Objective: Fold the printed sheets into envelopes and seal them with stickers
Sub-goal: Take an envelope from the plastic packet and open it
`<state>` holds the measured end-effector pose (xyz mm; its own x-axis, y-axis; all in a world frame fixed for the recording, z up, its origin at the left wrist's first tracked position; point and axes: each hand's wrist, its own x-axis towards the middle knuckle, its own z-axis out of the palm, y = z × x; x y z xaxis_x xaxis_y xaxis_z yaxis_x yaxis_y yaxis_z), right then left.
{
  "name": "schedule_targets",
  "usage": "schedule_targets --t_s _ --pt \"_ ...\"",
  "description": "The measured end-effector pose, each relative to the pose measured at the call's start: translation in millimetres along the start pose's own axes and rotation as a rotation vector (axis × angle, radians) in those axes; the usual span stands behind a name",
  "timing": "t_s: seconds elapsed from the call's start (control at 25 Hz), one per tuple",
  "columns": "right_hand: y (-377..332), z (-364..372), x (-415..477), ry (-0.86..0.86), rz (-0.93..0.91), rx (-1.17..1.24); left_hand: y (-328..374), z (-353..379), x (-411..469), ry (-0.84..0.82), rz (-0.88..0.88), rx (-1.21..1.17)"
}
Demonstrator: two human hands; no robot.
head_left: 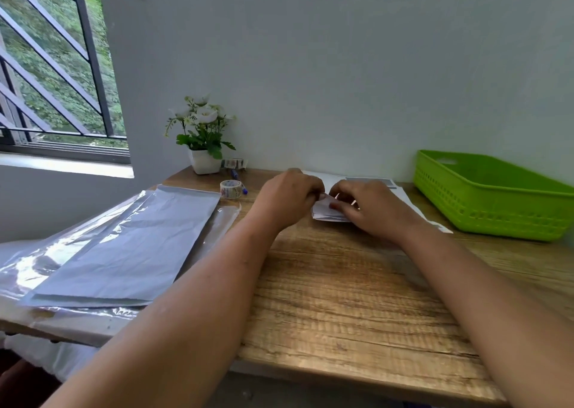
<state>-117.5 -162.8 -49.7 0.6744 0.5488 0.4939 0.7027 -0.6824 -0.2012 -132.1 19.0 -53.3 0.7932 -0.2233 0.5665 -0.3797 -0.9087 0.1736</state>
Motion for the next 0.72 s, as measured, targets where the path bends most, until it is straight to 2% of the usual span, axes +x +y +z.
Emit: schedule_targets --t_s 0.12,0.24,0.36,0.48,0.56,0.64,0.72 --pt "-3 -2 2 0.133 0.014 -0.067 0 -5 0 0.047 0.006 -0.113" --pt "-8 -7 2 0.184 0.048 -0.198 -4 -9 0 0.123 -0.084 -0.278" --pt "-12 -13 -1 0.229 0.054 -0.370 -5 -10 2 0.157 -0.149 -0.335" --pt "-14 -15 -2 0.263 0.063 -0.398 -3 -11 1 0.163 -0.157 -0.297" --pt "-12 -15 -4 0.241 0.049 -0.356 -4 -13 -3 0.180 -0.066 -0.140" --pt "-9 -15 -6 0.201 0.008 -0.332 -1 -14 -5 0.179 0.099 0.011" --pt "-7 -13 -9 0.179 -0.056 -0.304 8 -11 -4 0.107 0.193 0.041"
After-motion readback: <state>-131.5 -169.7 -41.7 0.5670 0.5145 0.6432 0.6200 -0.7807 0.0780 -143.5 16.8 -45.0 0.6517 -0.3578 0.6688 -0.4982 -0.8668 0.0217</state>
